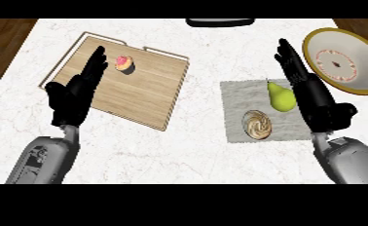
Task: Pick the pear from the placemat and place it in the bowl
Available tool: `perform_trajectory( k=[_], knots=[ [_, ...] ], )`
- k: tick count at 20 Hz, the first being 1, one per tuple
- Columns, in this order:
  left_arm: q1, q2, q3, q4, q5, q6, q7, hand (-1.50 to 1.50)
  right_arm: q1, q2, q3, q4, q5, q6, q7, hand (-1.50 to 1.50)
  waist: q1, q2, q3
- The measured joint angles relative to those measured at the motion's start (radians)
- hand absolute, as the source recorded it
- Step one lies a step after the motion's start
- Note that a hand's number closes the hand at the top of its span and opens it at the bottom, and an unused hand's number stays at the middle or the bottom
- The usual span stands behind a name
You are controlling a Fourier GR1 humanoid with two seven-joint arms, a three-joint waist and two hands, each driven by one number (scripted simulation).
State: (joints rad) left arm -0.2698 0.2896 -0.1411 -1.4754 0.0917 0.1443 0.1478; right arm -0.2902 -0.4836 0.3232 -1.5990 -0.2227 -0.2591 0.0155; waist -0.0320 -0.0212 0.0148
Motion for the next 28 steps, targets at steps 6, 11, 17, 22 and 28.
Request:
perform_trajectory(
  k=[6, 11, 17, 22, 28],
  knots=[
    [0.038, -0.064, -0.008, -0.043, 0.081, -0.058, -0.01, 0.0, 0.047, -0.142, -0.153, 0.028, -0.06, 0.155, -0.082, 1.5, 0.021, 0.016, -0.011],
    [0.09, -0.119, -0.035, -0.052, 0.142, -0.101, -0.012, 0.0, 0.125, -0.171, -0.236, 0.139, 0.047, 0.002, -0.087, -1.5, 0.015, 0.021, -0.015],
    [0.126, -0.13, -0.036, -0.067, 0.178, -0.145, -0.011, 0.0, 0.194, -0.2, -0.183, 0.036, 0.135, 0.058, -0.173, -1.5, 0.023, 0.019, -0.015],
    [0.137, -0.146, -0.056, -0.068, 0.165, -0.141, -0.014, 0.0, 0.17, -0.347, -0.121, -0.042, 0.312, 0.07, 0.047, -1.5, 0.028, 0.017, -0.019],
    [0.14, -0.15, -0.059, -0.073, 0.163, -0.149, -0.012, 0.0, 0.062, -0.45, -0.063, -0.148, 0.364, 0.221, 0.436, -1.5, 0.041, 0.019, -0.019]
  ],
)
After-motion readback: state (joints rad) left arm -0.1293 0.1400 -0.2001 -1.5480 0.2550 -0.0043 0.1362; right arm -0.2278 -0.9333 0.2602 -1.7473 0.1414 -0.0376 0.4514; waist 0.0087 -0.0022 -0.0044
